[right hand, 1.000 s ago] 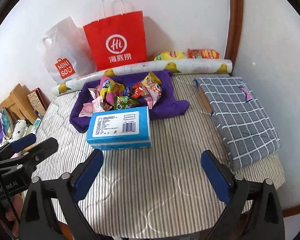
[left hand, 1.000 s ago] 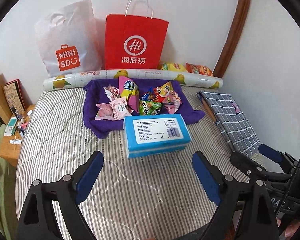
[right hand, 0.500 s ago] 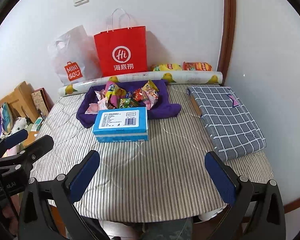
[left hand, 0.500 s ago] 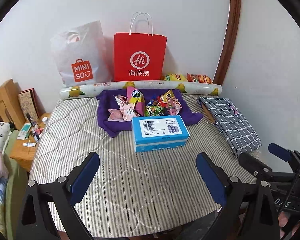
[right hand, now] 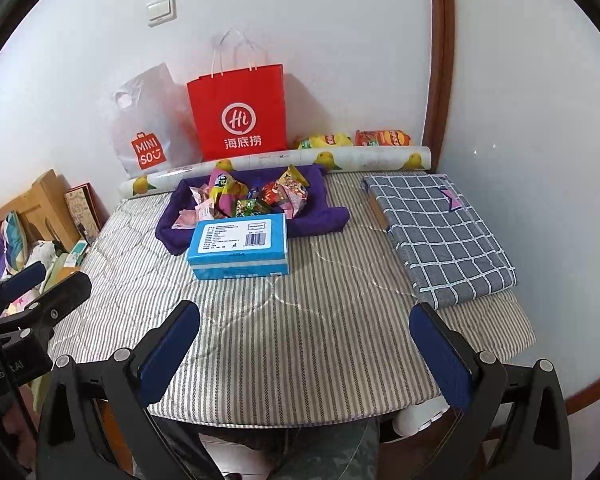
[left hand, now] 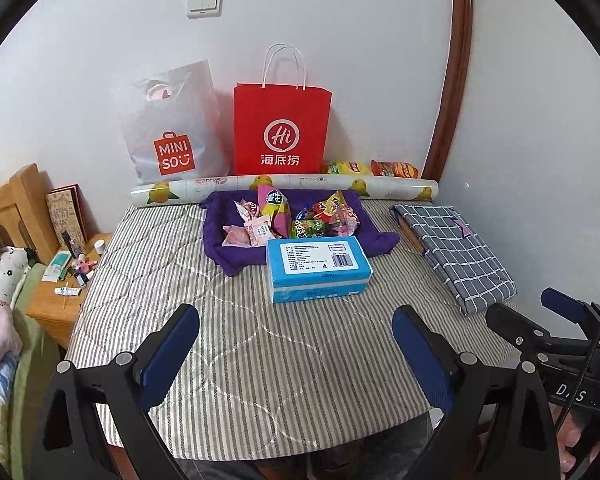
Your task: Organize snacks
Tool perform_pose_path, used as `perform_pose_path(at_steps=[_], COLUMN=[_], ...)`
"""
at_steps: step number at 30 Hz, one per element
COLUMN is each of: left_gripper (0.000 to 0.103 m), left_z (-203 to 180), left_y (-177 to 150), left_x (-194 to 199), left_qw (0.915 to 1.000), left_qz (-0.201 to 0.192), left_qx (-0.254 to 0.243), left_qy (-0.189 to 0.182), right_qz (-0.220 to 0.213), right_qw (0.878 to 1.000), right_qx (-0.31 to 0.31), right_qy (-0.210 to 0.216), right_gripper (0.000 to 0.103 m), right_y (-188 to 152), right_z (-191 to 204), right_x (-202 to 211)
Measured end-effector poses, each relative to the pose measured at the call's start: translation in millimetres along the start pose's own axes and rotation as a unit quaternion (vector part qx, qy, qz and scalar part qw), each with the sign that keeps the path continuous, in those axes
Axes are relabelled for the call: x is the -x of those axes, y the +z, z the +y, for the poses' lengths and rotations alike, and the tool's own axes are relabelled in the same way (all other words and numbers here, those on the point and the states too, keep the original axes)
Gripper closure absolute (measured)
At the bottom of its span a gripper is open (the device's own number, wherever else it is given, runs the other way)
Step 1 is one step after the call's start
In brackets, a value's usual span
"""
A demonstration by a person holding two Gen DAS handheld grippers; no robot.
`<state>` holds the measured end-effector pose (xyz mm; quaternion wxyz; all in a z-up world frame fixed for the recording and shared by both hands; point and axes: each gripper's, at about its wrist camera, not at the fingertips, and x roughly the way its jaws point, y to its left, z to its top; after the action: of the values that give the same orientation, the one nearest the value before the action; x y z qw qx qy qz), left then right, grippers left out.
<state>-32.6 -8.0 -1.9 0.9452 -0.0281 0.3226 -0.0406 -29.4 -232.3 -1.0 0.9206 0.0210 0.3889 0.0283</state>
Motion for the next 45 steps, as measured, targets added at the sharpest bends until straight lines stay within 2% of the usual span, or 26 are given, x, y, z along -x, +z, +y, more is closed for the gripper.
perform_pose_path(at_steps=[20,45], left_gripper=[0.005,0.005], left_z=[-7.5,-8.2], left_y=[-4.1,-5.1], left_x=[15.9,14.4], left_qw=[0.9999,0.9999], left_qz=[-0.010,-0.006], left_qx=[-0.010,-0.012], left_qy=[-0.006,-0.010], right_qz=[-0.014,-0.013], right_qw=[1.000,1.000], right_qx=[0.012,0.004], right_qy=[-0.004,-0.008], right_gripper=[0.000,0.000], right_y=[-2.8,-4.5], right_z=[8.0,2.4], right_x=[14.0,14.2])
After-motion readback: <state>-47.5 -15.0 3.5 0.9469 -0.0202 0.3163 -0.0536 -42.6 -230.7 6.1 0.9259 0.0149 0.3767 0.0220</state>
